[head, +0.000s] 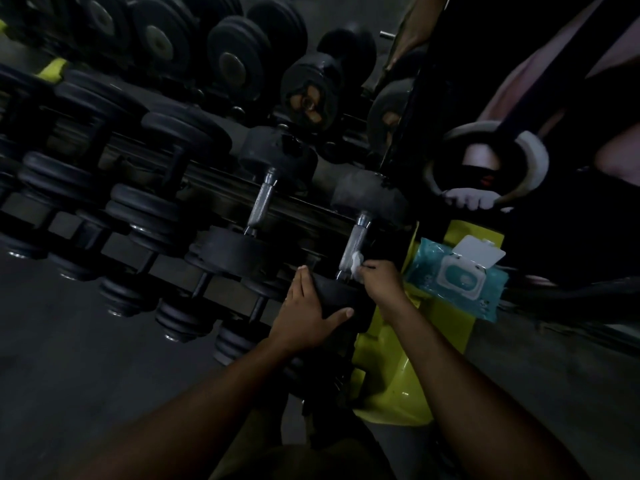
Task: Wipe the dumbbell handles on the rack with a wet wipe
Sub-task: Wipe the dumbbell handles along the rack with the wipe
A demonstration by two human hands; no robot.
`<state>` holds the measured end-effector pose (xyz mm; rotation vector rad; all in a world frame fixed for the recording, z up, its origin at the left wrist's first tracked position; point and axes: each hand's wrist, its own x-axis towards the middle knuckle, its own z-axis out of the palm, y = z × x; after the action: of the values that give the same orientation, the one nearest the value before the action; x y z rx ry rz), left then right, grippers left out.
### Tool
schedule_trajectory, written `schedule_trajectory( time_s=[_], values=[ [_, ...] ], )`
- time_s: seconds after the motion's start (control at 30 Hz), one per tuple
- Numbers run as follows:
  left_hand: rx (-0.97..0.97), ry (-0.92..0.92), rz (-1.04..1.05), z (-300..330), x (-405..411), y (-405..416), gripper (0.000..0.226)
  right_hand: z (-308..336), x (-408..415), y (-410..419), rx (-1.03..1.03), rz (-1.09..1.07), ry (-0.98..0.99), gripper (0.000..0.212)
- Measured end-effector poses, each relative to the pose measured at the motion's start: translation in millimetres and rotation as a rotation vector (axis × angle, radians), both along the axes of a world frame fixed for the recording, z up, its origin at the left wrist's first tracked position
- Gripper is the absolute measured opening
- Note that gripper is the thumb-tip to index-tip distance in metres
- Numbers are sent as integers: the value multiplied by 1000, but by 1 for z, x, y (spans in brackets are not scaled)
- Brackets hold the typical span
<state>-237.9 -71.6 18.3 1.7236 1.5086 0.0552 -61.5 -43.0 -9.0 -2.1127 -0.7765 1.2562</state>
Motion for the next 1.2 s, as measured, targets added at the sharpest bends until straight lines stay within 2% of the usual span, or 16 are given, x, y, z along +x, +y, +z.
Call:
schedule_trajectory(
  time_s=[0.13,0.23,0.3,0.4,0.5,0.57,0.63,0.67,0.77,0.93,1.07,1.2],
  values=[
    [-10,5,-3,2,0,0,126,5,9,1,-38,-104,289,27],
    [-8,9,-6,4,0,1,125,0,12,16,41,-196,355,22],
    [-16,11,-9,5,1,1,125,-2,10,19,98,-185,269,20],
    [-20,8,-5,6,1,1,125,-4,7,7,66,22,68,13],
    [-15,4,1,6,1,1,125,-5,13,4,18,174,47,28],
    [-17,9,0,6,1,1,125,-2,18,13,-28,218,49,27],
    [-24,8,-4,7,1,1,125,1,17,22,-51,178,95,24],
    [-25,4,-1,7,1,1,125,1,17,25,-52,126,138,31],
    [-21,4,-1,8,1,1,125,-4,17,33,53,-62,184,37],
    [-13,19,-7,5,0,2,126,1,16,57,207,-341,165,9],
    [-19,14,-2,6,0,1,126,-7,4,43,122,-259,104,12],
    [-15,3,-1,6,0,2,126,-4,10,19,21,-51,234,19]
  ],
)
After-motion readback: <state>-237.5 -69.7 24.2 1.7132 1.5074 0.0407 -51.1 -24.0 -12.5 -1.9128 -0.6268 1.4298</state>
